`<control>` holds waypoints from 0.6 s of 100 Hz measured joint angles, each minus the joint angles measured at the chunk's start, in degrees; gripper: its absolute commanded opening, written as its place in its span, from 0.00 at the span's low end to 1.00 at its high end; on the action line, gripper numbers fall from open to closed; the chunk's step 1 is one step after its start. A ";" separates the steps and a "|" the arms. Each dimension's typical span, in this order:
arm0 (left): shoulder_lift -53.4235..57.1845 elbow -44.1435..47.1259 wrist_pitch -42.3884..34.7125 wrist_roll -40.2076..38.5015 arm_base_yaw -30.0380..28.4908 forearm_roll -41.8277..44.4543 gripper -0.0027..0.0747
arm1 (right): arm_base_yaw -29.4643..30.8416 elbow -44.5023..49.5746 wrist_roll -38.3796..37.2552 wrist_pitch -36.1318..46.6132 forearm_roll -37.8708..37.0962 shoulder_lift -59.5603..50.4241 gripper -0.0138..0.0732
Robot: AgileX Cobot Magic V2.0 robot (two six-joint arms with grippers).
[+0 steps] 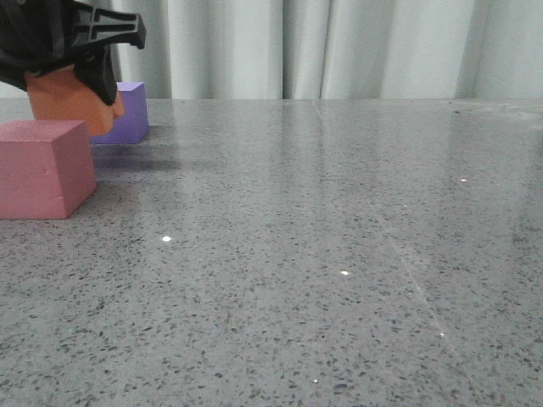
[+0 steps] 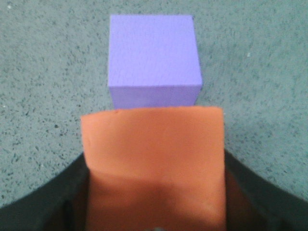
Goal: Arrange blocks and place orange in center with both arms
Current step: 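Lift the orange cube and carry it toward the purple cube, then lower the orange cube between the purple and pink cubes, release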
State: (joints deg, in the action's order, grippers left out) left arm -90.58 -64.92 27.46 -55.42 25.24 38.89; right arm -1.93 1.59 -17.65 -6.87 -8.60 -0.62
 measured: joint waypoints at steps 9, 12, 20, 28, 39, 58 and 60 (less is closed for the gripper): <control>0.00 1.33 -2.18 0.00 -0.84 -0.07 0.14 | 0.00 0.00 0.00 0.00 0.00 0.00 0.02; 0.00 1.57 -2.61 0.00 -1.10 -0.07 0.14 | 0.00 0.00 0.00 0.00 0.00 0.00 0.02; 0.00 1.92 -2.92 0.00 -1.49 -0.07 0.14 | 0.00 0.00 0.00 0.00 0.00 0.00 0.02; -0.24 1.91 -3.17 -0.03 -1.46 -0.07 0.14 | 0.00 0.00 0.00 0.00 0.00 0.00 0.02; -1.48 1.91 -3.47 -0.02 -1.46 -0.07 0.14 | 0.00 0.00 0.00 0.00 0.00 0.00 0.02; -4.00 1.80 -3.85 0.12 -1.52 0.18 0.18 | 0.00 0.00 0.00 0.00 0.00 0.00 0.02; -4.00 1.80 -3.85 0.12 -1.52 0.29 0.20 | 0.00 0.00 0.00 0.00 0.00 0.00 0.02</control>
State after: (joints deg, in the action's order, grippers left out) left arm -94.58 -63.12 23.61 -55.30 23.73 39.17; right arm -1.93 1.59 -17.65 -6.87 -8.60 -0.62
